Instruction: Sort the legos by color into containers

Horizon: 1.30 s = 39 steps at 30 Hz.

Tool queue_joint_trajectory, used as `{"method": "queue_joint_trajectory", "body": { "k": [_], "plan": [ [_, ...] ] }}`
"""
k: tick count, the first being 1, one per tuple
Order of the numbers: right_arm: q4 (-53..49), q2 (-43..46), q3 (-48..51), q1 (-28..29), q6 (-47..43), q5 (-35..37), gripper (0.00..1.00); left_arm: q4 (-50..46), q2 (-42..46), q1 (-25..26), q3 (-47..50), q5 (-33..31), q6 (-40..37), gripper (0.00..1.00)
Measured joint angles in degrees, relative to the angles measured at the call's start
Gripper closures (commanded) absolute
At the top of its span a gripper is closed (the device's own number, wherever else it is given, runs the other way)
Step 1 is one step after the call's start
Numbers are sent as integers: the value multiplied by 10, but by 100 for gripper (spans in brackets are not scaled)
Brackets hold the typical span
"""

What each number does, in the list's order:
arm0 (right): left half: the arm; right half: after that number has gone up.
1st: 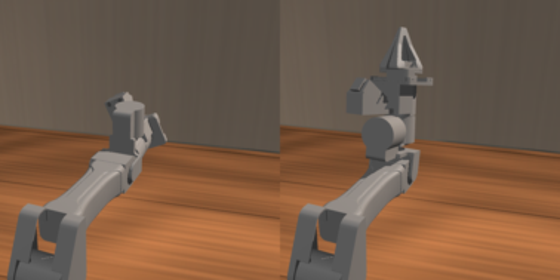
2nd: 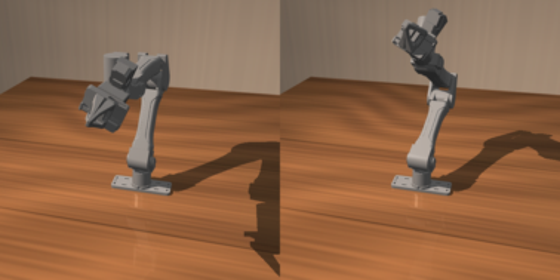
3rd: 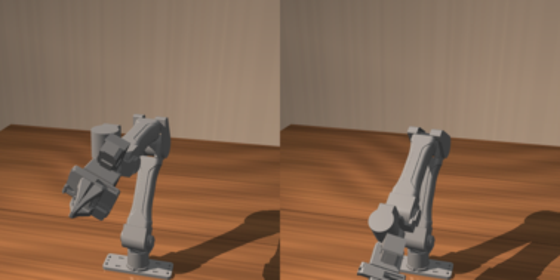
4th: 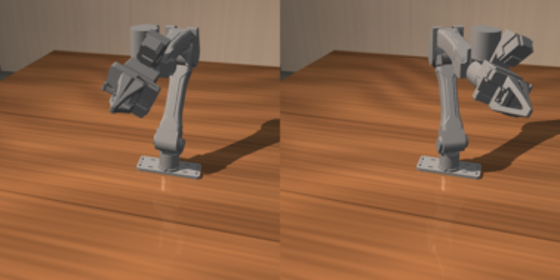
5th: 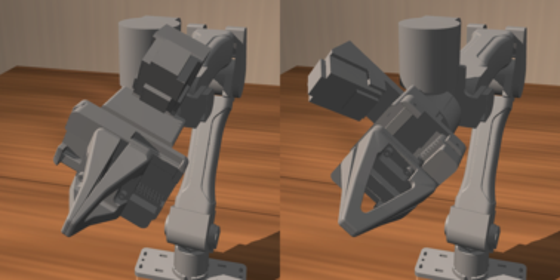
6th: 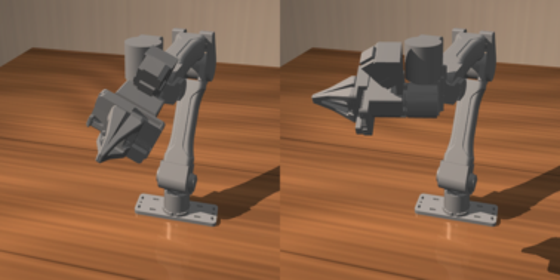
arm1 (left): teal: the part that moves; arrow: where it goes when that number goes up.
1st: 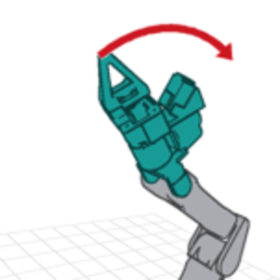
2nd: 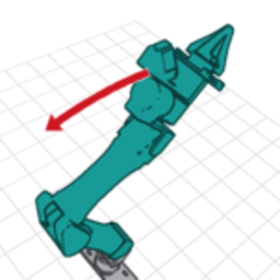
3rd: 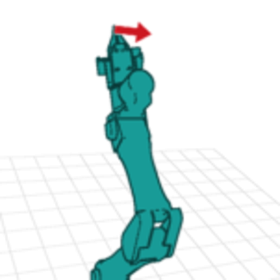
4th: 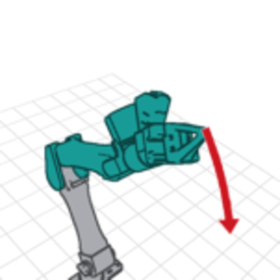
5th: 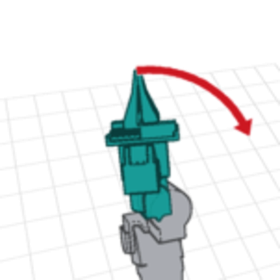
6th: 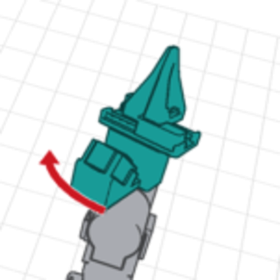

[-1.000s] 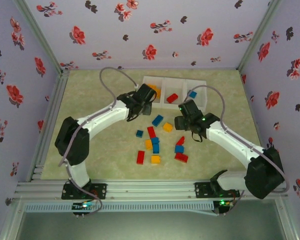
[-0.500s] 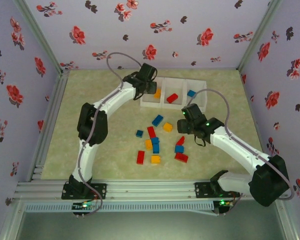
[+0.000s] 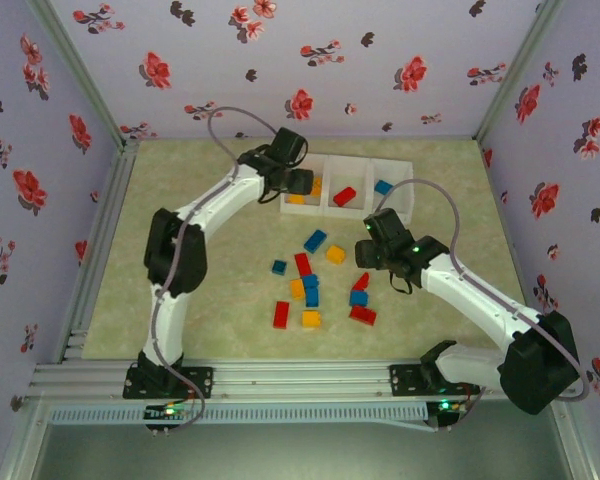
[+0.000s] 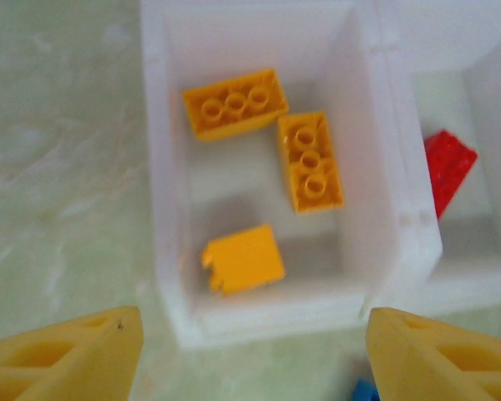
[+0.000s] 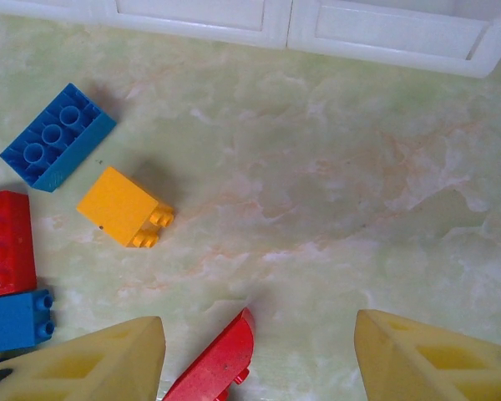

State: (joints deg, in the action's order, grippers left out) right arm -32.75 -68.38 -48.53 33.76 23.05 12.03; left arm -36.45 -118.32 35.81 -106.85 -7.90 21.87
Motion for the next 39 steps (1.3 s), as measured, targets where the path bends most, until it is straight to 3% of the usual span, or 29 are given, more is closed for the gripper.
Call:
{"method": "queue_joint_trajectory", "body": {
  "k": [9,19,26,39],
  "plan": [
    [19,-39,0,0,-23,-30,37,26,252,38,223,-5,19,28],
    [55,-119,-21,8,-53,-68,34,26,386,62,395,1,66,25],
    [81,-171,-37,14,-77,-80,30,18,443,62,424,1,74,24],
    [102,-255,-67,30,-122,-93,29,13,445,62,424,0,74,24]
  ]
}}
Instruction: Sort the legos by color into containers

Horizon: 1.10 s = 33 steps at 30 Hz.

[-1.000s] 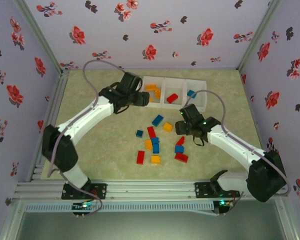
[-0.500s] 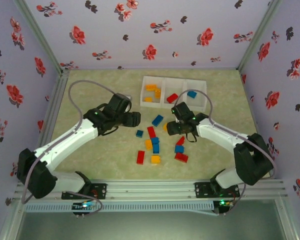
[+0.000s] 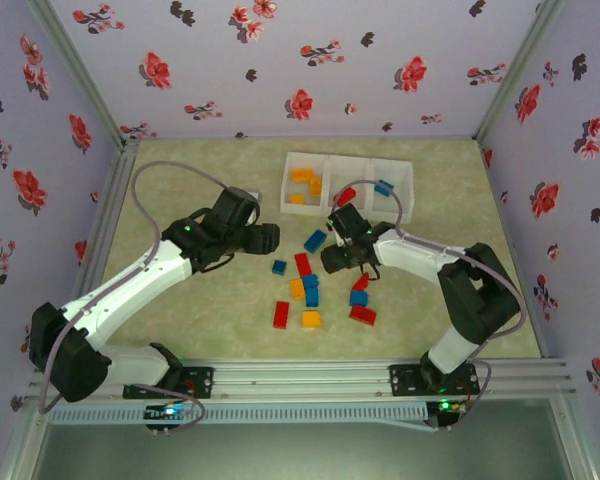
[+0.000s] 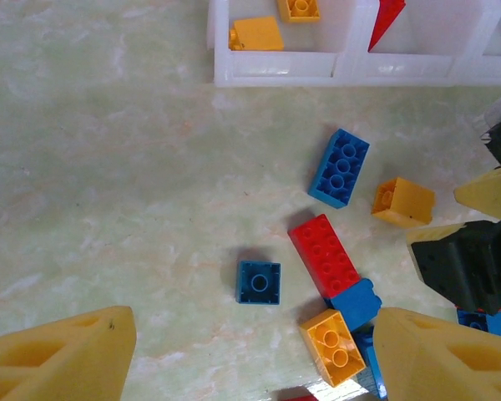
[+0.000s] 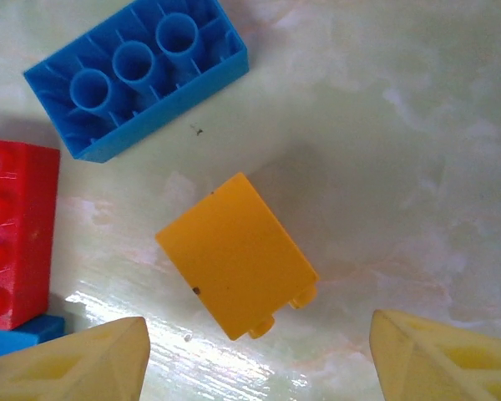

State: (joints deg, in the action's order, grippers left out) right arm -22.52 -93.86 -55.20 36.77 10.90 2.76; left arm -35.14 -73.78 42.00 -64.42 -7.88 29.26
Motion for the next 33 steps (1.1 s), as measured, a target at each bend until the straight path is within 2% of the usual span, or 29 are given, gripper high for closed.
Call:
{"method": "queue_joint_trajectory", "body": {
  "k": [9,15,24,33],
  "plan": [
    [1,-36,-27,0,0,19,33,-3,0,0,0,0,0,25],
    [2,-51,-44,0,1,31,41,-7,0,0,0,0,0,25],
    [2,-61,-56,0,1,33,47,-11,3,0,8,-5,0,25],
    [0,-73,-64,0,2,33,62,-14,11,0,9,-7,0,26]
  ]
}}
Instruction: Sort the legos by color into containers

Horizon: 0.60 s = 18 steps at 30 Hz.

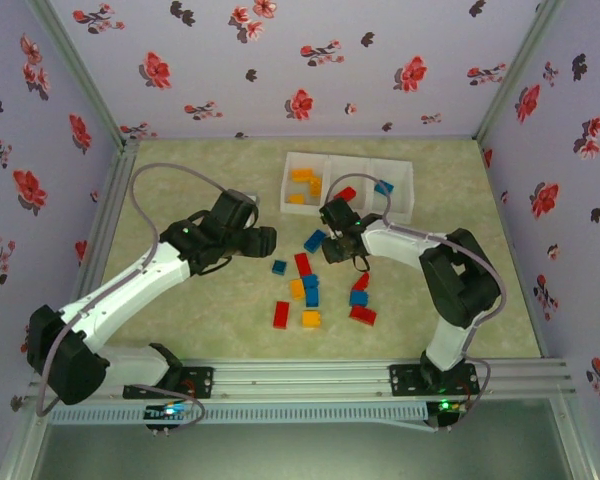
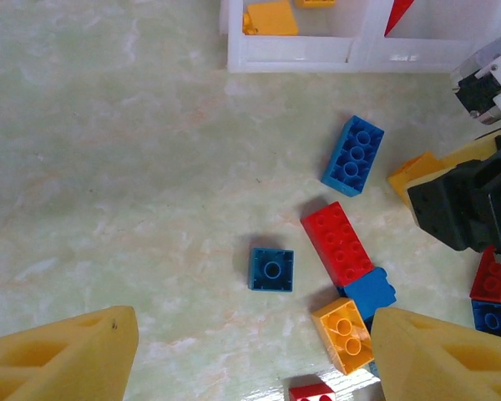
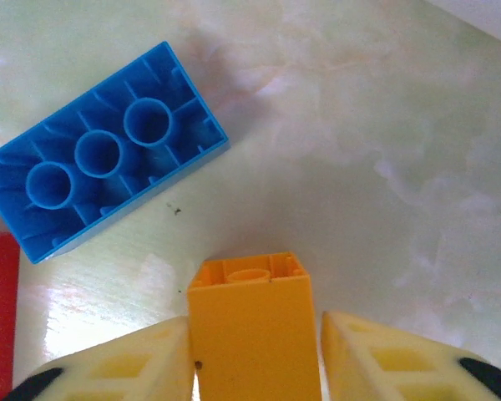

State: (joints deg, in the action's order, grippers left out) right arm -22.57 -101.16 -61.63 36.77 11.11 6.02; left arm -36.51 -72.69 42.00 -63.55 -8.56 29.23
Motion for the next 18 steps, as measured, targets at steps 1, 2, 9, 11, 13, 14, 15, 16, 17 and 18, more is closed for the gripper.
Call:
{"method": "queue_joint_trajectory", "body": {
  "k": [1,2,9,11,13,14,15,16,17,18],
  "plan": [
    [0,-1,-1,0,0,0,63,0,2,0,0,0,0,26],
    [0,-1,-2,0,-1,0,64,0,3,0,1,0,0,26],
    [-11,-1,-21,0,-1,0,65,-2,6,0,9,0,0,26],
    [-18,-1,-35,0,-1,0,66,-2,7,0,10,0,0,26],
    [-24,-1,-54,-2,-2,0,66,-2,8,0,11,0,0,26],
    [-26,-1,-62,-2,-2,0,66,-2,8,0,11,0,0,26],
    [-27,-1,-72,-3,-2,0,66,-2,10,0,12,0,0,26],
    [-30,-1,-82,-4,-2,0,66,-2,11,0,14,0,0,26],
    [-31,-1,-91,-4,-2,0,66,-2,13,0,16,0,0,26],
    [-32,-1,-101,-4,-3,0,66,-2,14,0,18,0,0,26]
  ]
}}
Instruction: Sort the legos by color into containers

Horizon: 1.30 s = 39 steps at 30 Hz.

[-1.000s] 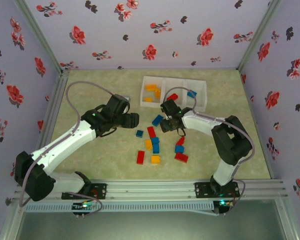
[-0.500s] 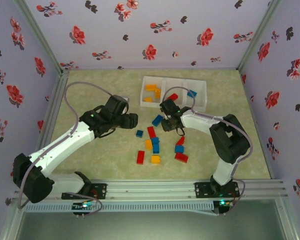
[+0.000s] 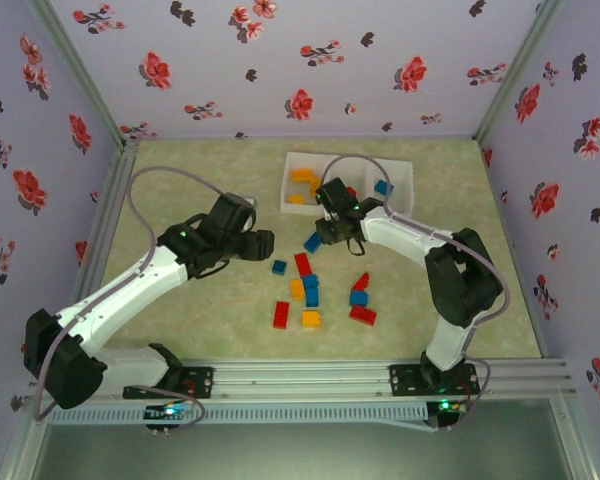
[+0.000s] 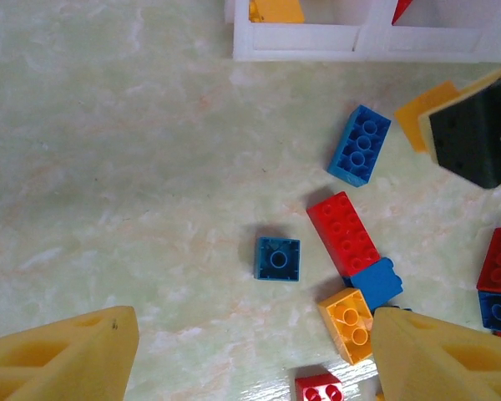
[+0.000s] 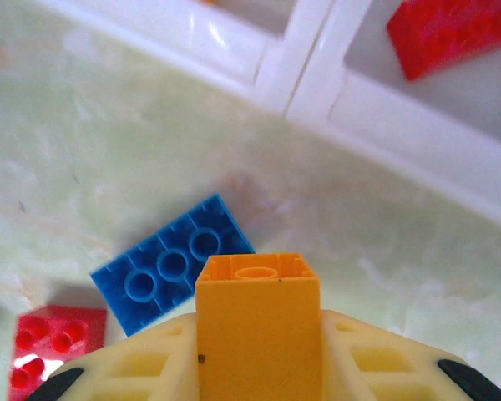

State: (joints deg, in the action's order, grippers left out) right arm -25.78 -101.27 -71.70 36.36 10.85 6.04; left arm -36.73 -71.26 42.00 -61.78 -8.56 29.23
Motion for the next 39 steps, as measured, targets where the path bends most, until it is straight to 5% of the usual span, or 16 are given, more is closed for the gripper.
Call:
{"method": "queue_joint_trajectory", "body": {
  "k": [23,28,30,39],
  "plan": [
    [-27,-189,-316,-28,2,15,66,7,20,0,26,2,1,26],
    [-49,-267,-416,-35,15,12,41,9,20,0,35,3,3,27],
    [-64,-286,-443,-37,16,10,38,11,20,0,38,3,3,26],
    [-75,-206,-336,-37,18,13,37,16,14,0,46,5,5,27]
  ]
}}
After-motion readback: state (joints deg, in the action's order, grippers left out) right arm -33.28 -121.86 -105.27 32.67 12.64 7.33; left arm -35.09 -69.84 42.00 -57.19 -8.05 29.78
